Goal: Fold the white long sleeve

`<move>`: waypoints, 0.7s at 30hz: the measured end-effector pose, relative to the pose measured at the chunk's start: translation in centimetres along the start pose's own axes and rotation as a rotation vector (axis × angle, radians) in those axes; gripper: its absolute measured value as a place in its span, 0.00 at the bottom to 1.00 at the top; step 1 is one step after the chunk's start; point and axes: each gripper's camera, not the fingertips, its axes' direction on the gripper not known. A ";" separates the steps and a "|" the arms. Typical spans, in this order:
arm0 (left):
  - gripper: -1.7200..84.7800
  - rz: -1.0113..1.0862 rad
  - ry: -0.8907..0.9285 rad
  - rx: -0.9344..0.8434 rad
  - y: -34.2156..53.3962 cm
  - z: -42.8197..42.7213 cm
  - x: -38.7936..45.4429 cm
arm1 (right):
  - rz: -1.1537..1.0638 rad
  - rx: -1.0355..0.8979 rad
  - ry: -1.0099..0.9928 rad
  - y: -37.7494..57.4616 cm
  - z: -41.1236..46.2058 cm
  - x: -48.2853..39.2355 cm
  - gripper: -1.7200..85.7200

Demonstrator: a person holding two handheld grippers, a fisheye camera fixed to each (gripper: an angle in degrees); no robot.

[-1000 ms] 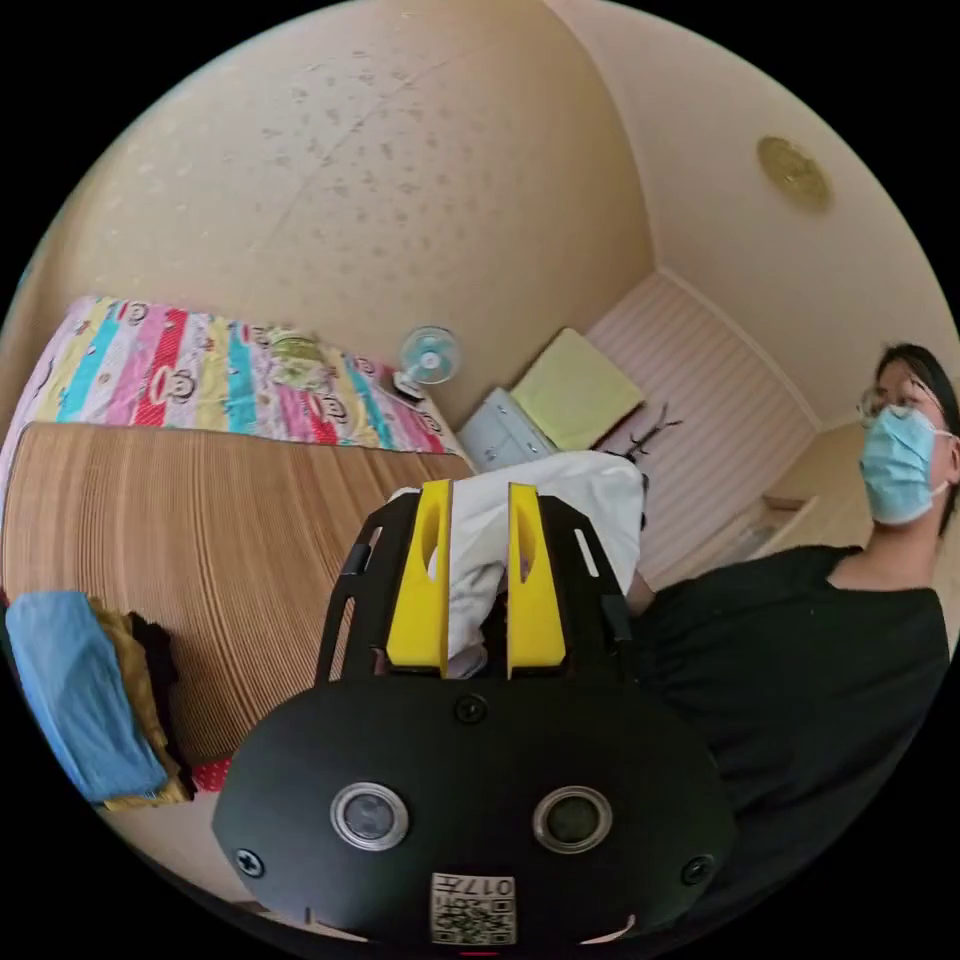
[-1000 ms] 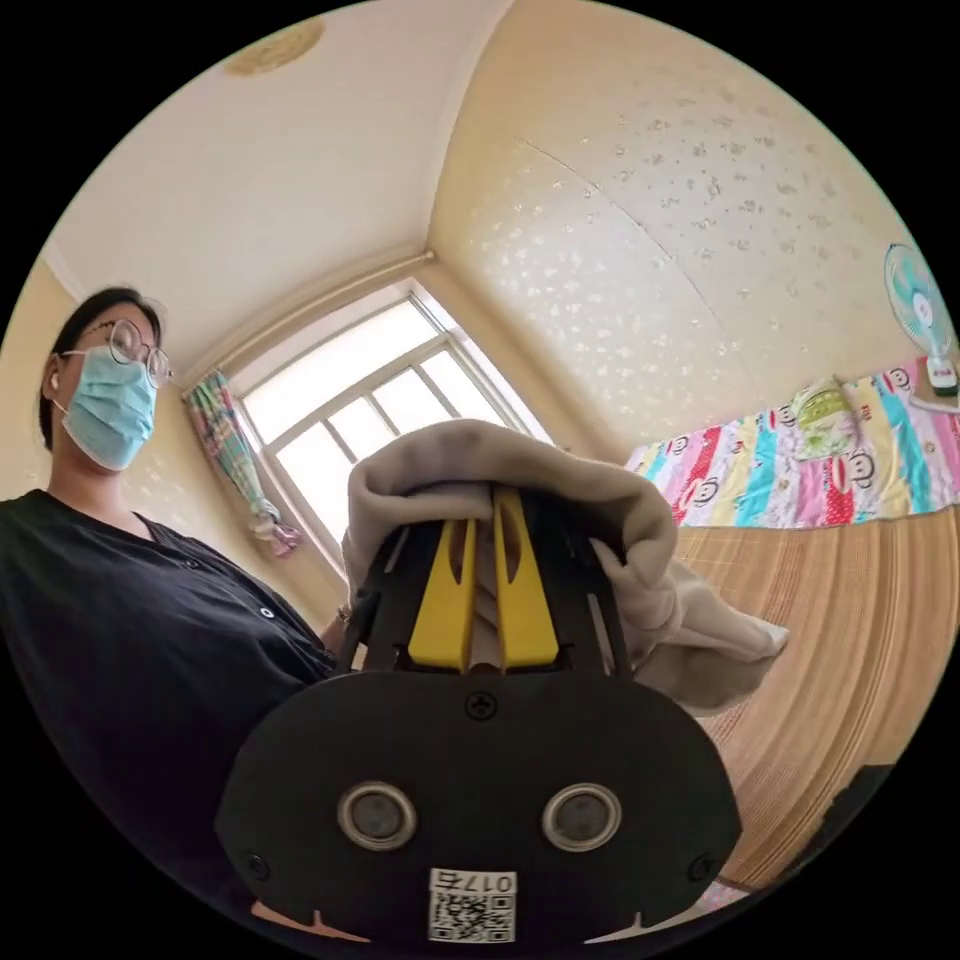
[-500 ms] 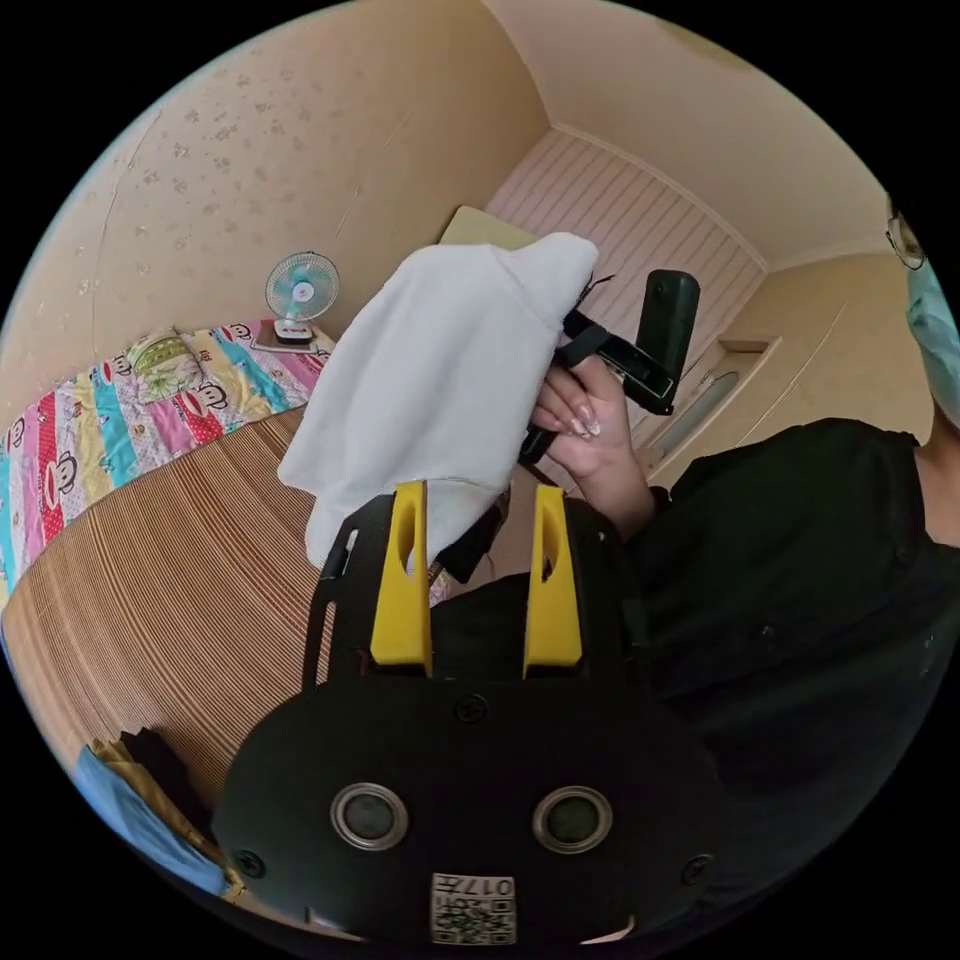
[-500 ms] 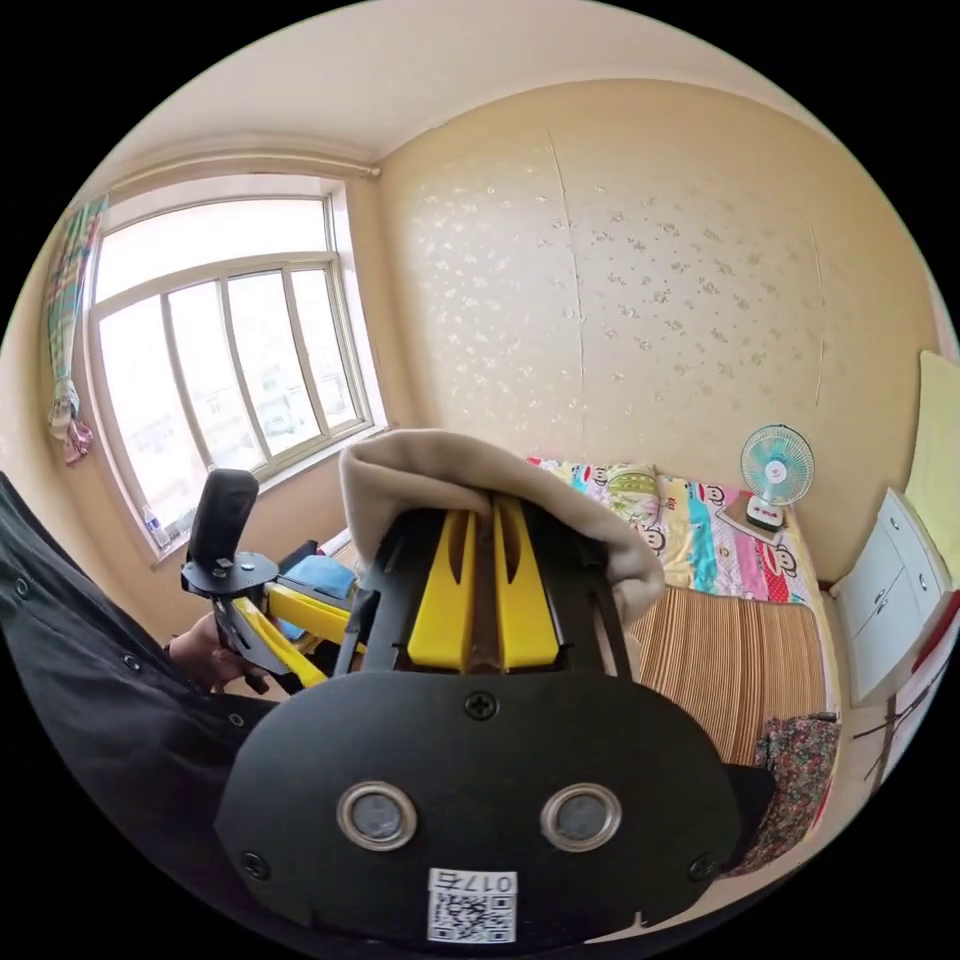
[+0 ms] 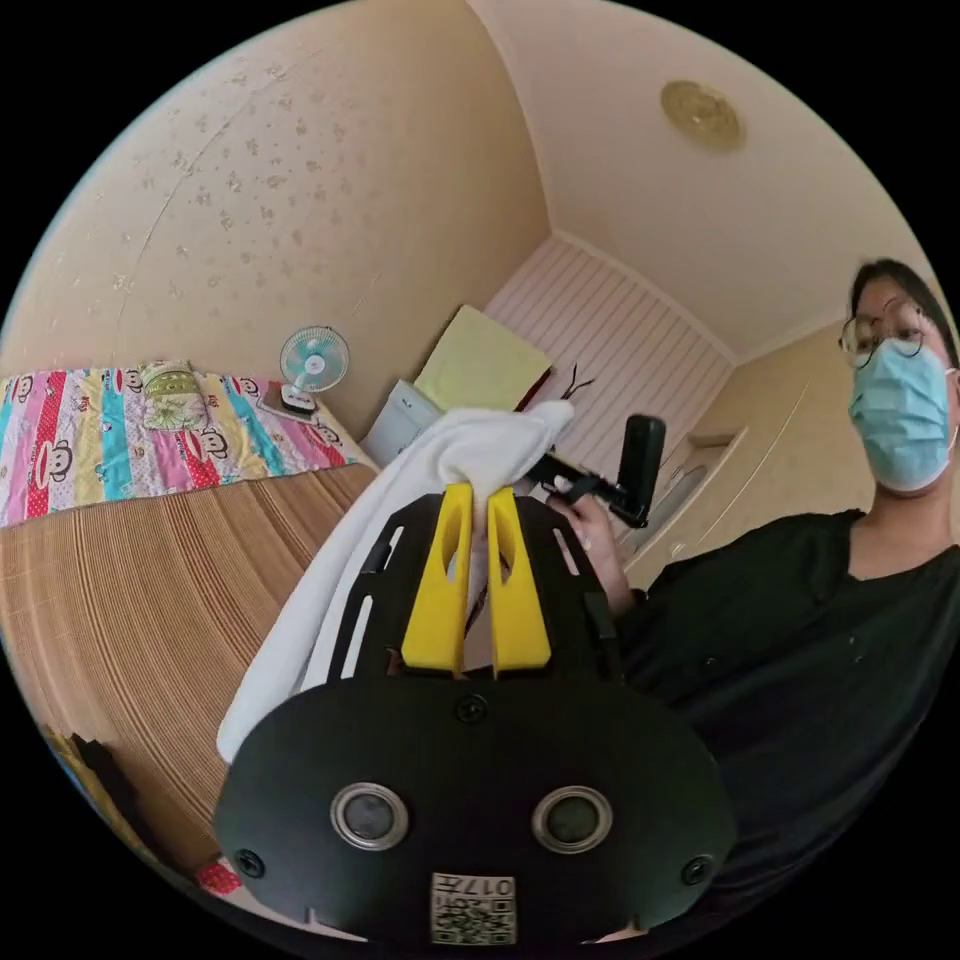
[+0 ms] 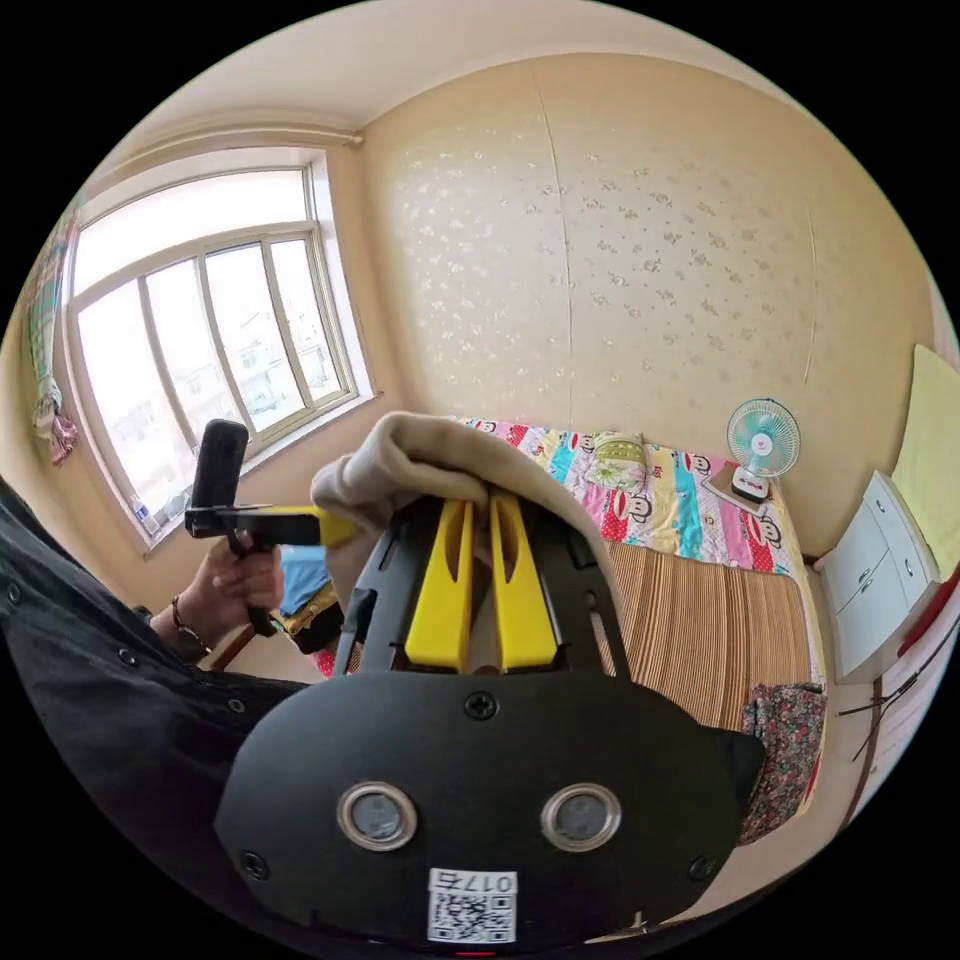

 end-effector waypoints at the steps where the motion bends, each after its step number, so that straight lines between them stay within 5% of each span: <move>1: 0.02 0.007 0.033 0.049 -0.8 -1.6 -0.2 | -0.015 -0.011 -0.026 0.4 0.0 0.4 0.05; 7: 0.02 0.295 -0.104 0.001 -4.7 -5.0 5.8 | -0.083 0.018 -0.474 6.3 -0.9 2.6 0.04; 13: 0.02 0.429 -0.004 0.054 -6.2 -9.3 10.6 | -0.070 0.114 -0.433 10.7 -2.0 3.6 0.06; 21: 0.02 0.548 0.109 0.183 -7.2 -16.0 15.6 | 0.048 -0.121 -0.312 8.8 4.9 5.0 0.19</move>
